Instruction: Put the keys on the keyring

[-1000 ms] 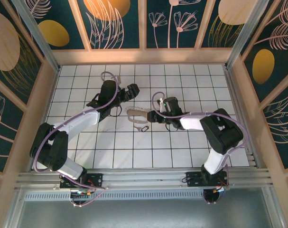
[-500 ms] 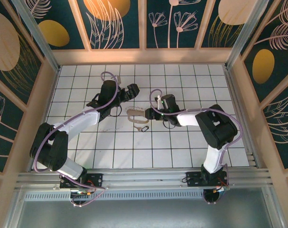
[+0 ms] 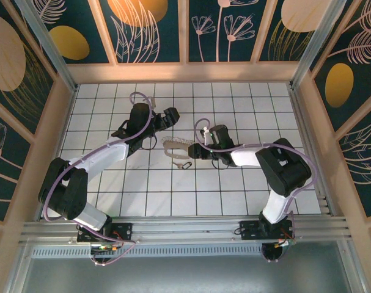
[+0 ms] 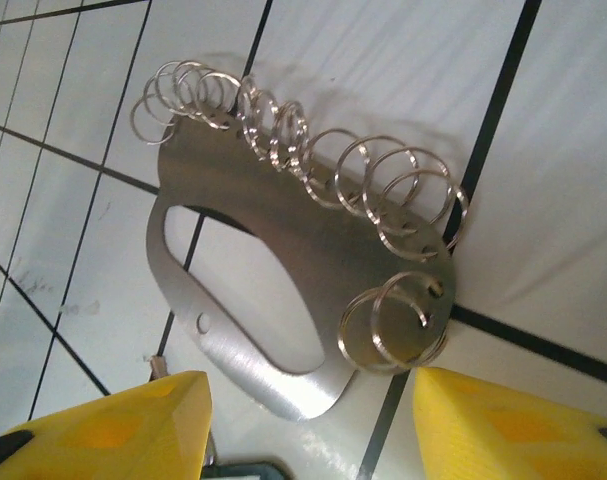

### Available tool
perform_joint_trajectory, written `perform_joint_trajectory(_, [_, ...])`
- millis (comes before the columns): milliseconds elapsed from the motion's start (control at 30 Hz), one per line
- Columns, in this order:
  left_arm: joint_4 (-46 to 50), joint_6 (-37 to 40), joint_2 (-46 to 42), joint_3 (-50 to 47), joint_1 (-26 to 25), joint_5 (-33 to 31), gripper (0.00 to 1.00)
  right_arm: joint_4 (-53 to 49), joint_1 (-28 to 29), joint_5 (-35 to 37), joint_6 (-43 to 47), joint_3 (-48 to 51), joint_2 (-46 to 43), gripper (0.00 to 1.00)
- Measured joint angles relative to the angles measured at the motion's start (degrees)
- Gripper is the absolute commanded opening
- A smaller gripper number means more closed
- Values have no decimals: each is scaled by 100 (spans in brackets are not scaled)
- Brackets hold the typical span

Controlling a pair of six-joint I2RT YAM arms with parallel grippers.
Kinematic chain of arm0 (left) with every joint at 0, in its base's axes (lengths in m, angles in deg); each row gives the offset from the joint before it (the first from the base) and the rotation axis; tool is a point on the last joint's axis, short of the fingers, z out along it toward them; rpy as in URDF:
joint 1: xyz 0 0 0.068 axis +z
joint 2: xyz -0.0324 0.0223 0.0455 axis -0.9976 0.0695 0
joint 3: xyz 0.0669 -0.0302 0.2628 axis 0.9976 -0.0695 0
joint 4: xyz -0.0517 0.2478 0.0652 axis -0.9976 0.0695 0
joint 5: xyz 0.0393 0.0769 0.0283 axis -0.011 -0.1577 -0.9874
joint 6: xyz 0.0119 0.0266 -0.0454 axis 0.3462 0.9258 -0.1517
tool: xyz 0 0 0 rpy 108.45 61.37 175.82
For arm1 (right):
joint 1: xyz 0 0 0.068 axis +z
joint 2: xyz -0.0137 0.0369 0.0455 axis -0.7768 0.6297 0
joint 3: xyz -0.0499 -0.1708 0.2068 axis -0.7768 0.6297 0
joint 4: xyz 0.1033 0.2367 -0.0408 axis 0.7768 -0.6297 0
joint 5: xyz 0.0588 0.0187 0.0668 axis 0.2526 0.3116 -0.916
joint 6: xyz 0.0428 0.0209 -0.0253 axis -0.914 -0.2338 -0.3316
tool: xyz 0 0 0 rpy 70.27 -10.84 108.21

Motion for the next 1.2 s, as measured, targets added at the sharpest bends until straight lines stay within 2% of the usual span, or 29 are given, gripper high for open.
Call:
perform_joint_trajectory(200, [2, -20, 0, 0, 0, 2, 99, -85, -2, 136, -2, 92, -337, 56])
perform_joint_trajectory(467, [2, -20, 0, 0, 0, -2, 99, -249, 199, 177, -4, 2, -363, 56])
perform_joint_trajectory(700, [2, -20, 0, 0, 0, -24, 99, -249, 407, 179, -4, -306, -184, 56])
perform_joint_trajectory(1200, [2, -20, 0, 0, 0, -28, 99, -396, 426, 542, 2, -570, 210, 56])
